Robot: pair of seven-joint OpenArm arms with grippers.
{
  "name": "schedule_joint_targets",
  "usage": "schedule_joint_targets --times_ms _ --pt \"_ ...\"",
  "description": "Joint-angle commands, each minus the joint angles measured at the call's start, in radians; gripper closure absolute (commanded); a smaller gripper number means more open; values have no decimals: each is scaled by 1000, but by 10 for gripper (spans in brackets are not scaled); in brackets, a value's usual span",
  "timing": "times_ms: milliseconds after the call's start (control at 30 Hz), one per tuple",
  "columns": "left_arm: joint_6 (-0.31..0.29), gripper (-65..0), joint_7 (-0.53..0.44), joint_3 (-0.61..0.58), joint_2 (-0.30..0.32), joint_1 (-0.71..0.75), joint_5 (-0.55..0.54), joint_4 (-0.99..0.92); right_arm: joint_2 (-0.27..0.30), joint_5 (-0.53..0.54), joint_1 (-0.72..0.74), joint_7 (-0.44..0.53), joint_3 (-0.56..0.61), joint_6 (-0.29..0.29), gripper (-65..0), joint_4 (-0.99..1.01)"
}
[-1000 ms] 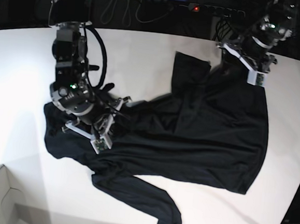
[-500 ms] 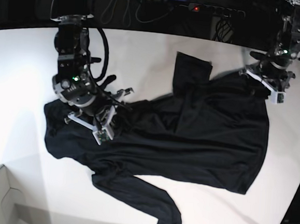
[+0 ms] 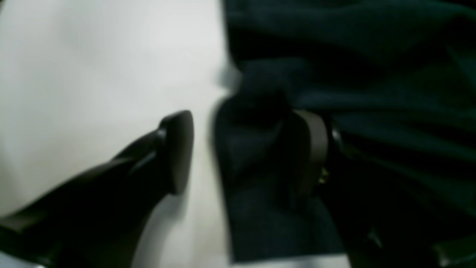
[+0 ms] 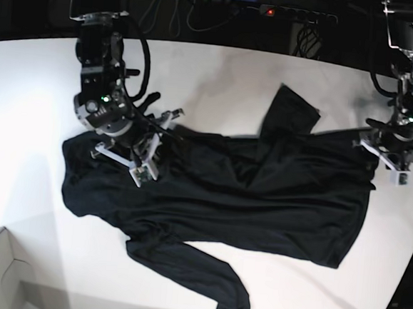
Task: Layout the t-shirt on the table in an organized manner, then fold the t-shirt properly
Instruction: 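Drag the held shirt edge with the left gripper back across the shirt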
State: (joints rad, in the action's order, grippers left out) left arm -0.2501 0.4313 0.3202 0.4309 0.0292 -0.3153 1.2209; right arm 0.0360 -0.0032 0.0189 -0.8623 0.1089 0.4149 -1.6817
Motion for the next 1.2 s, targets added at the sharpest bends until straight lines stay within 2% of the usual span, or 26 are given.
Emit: schedule_joint_targets --times_ms 0,67,167,267,367,467,567,833,900,1033,1067,1167 --pt "2 -381 -42 26 21 -25 -5 60 2 7 17 22 -1 -3 -85 -21" --pt "2 -381 -41 50 21 -2 -5 135 2 7 16 22 -1 -3 -125 -33" --pt "2 -381 -41 60 15 81 -5 267 2 7 2 30 -1 -3 -148 -64" --pt "2 -381 -41 60 -36 196 -6 426 -2 7 0 30 -2 -3 -148 -87" --pt "2 -383 -41 12 -128 308 5 515 -3 7 3 30 -10 -3 -151 -88" --pt "2 -383 -41 -54 -177 351 5 486 -2 7 2 30 -8 -3 -151 -88" --pt "2 -382 -41 -122 -195 355 5 443 -2 7 -1 30 -5 -3 -151 -88" --pt "2 -378 -42 -172 -195 344 5 346 0 7 -4 30 -8 -3 -151 -88" --pt "2 -328 -42 -172 -192 344 5 343 2 7 -4 30 -10 -3 -152 -88" --pt "2 -40 -48 -155 -189 352 -3 348 17 7 -4 30 -11 -3 -152 -88" --pt "2 0 -42 -137 -189 352 -3 363 18 7 -4 30 -11 -3 -152 -88" --pt "2 -6 -42 -72 -189 384 -5 437 20 7 -4 30 -11 -3 -152 -88"
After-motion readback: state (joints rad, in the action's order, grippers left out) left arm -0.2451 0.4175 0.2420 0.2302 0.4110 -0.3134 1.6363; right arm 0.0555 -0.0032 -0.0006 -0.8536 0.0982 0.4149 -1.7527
